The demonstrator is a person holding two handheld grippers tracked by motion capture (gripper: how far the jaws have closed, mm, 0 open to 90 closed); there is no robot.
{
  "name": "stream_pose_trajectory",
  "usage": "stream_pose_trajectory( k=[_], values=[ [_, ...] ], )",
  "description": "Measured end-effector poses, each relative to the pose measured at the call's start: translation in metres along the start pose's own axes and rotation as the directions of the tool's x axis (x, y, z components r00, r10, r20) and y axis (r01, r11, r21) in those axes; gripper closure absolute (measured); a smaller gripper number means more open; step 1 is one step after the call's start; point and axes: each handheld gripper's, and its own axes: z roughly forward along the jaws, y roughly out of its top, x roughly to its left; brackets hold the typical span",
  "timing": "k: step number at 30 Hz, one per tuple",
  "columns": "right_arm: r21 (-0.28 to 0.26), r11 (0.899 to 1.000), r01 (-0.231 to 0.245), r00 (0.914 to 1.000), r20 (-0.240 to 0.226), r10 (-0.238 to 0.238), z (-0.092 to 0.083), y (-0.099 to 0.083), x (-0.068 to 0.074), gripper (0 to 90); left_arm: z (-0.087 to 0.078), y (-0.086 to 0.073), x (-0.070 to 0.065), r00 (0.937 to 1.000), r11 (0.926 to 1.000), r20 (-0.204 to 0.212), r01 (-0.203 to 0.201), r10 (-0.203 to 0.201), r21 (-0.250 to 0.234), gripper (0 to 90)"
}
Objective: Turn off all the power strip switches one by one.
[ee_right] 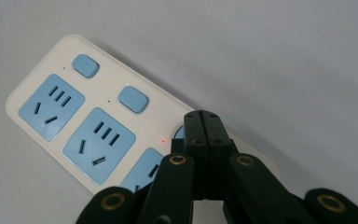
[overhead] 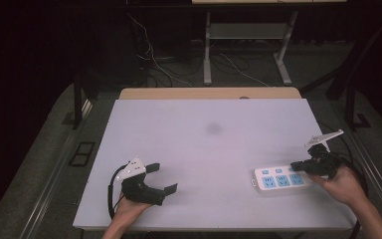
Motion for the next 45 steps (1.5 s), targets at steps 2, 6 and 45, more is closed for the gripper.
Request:
stream_pose_trajectory(
  k=[2, 6, 45],
  values=[
    [0.003, 1.0, 0.001, 1.0, 0.002, -0.001, 0.0, 0.0, 0.001, 90.0, 0.0, 0.0, 0.0, 1.0, 1.0, 0.001, 0.001, -0.001, -0.001, 0.0],
    [0.01, 1.0, 0.015, 0.9998, 0.009, -0.015, 0.0, 0.001, 0.002, 90.0, -0.001, 0.0, -0.001, 1.0, 1.0, 0.003, 0.001, -0.001, -0.006, 0.0],
    [-0.362, 0.923, -0.133, 0.9905, -0.081, 0.111, -0.024, -0.013, 0.059, 11.1, -0.004, 0.001, -0.002, 1.0, 0.9997, 0.007, 0.006, -0.005, -0.023, 0.0]
  ],
)
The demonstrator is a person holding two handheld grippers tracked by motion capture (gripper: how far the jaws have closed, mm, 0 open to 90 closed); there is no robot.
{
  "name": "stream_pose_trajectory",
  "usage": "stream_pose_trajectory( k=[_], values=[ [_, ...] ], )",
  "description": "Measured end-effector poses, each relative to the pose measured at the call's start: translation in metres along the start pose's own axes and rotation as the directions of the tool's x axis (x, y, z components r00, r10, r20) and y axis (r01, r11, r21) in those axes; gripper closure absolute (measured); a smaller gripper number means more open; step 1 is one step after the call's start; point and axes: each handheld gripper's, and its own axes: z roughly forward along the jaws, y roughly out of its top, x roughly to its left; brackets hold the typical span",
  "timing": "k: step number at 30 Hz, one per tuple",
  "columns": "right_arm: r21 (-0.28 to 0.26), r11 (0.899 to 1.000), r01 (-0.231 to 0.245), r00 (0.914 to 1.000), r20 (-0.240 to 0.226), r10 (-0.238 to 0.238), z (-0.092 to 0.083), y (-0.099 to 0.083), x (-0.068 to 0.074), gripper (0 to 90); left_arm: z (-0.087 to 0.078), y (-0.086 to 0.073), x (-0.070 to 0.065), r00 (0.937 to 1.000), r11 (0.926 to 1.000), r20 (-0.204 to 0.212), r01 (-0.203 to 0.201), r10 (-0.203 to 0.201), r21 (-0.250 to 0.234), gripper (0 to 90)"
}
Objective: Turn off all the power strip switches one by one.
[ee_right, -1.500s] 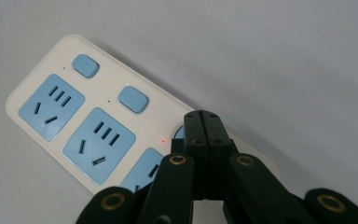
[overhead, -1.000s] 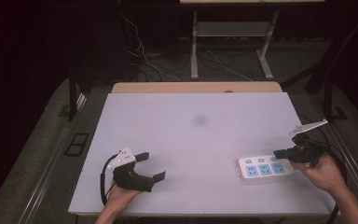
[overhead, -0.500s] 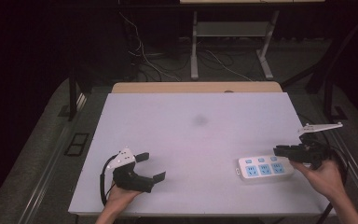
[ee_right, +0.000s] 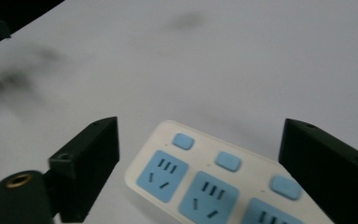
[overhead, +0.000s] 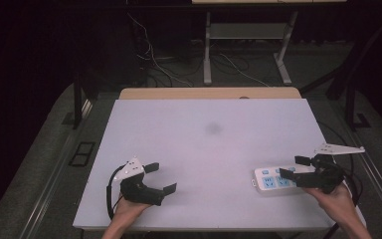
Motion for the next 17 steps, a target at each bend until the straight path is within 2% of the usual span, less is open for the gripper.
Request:
stream_pose_trajectory(
  k=[1, 2, 3, 5, 9, 17],
  values=[
    [-0.008, 1.0, 0.01, 1.0, 0.002, -0.01, 0.002, -0.002, 0.003, 9.3, 0.0, 0.0, 0.0, 1.0, 1.0, -0.001, 0.0, 0.0, 0.0, 0.0],
    [-0.005, 1.0, 0.014, 0.9999, -0.004, -0.014, 0.004, -0.003, 0.006, 1.8, 0.0, 0.0, 0.0, 1.0, 1.0, 0.0, 0.0, 0.0, 0.0, 0.0],
    [0.006, 1.0, 0.021, 0.9997, -0.01, -0.021, 0.007, -0.004, 0.008, 0.3, 0.0, 0.0, 0.0, 1.0, 1.0, 0.0, 0.001, -0.001, 0.0, 0.0],
    [0.009, 0.999, 0.038, 0.9989, -0.03, -0.037, 0.011, -0.007, 0.012, 0.4, -0.001, 0.0, 0.0, 1.0, 1.0, 0.0, -0.003, 0.003, 0.001, 0.0],
    [-0.007, 0.999, 0.039, 0.9975, -0.059, -0.039, 0.018, -0.016, 0.016, 0.3, -0.001, 0.0, 0.0, 1.0, 1.0, 0.0, -0.003, 0.003, 0.002, 0.0],
    [-0.021, 0.999, 0.045, 0.9959, -0.078, -0.047, 0.03, -0.033, 0.019, 0.4, 0.001, 0.0, 0.002, 1.0, 1.0, 0.0, -0.003, 0.003, 0.008, 0.0]
  ],
)
